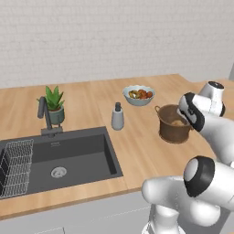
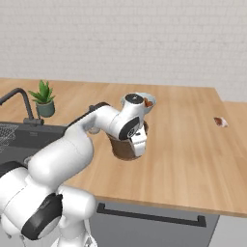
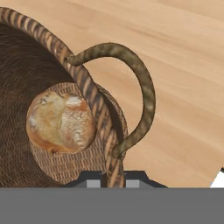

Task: Open the cabinet, pick up the bread from the cabinet and place it in the basket. Then move the basket to the dining counter.

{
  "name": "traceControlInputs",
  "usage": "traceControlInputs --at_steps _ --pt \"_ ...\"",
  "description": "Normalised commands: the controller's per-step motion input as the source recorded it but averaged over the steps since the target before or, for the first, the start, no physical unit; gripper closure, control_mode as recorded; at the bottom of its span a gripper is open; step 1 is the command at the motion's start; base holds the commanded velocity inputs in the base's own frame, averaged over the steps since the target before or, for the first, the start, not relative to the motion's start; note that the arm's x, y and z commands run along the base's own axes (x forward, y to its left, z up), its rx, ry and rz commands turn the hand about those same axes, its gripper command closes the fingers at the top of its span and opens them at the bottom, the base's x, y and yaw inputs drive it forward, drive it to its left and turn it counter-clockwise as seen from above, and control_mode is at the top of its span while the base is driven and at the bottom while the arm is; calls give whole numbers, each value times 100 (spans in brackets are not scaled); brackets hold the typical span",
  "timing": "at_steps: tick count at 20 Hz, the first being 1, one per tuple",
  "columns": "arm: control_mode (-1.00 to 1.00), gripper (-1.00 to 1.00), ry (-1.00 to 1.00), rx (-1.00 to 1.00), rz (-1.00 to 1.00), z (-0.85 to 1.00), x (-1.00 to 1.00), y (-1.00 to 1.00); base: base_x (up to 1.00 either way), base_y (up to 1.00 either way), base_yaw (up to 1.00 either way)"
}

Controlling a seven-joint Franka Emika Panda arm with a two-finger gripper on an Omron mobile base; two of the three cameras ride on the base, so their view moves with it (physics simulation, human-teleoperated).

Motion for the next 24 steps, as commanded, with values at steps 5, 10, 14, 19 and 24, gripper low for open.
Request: traceControlInputs --at_steps 5,10,14,19,24 --pt "-100 100 2 -1 0 -34 35 -21 0 0 0" --pt "-100 100 0 0 0 -39 21 -28 0 0 0" --pt "-100 100 0 0 0 -43 20 -14 0 0 0" --pt "-100 100 0 0 0 -47 14 -7 0 0 0" --pt "-100 100 2 0 0 -46 8 -10 0 0 0"
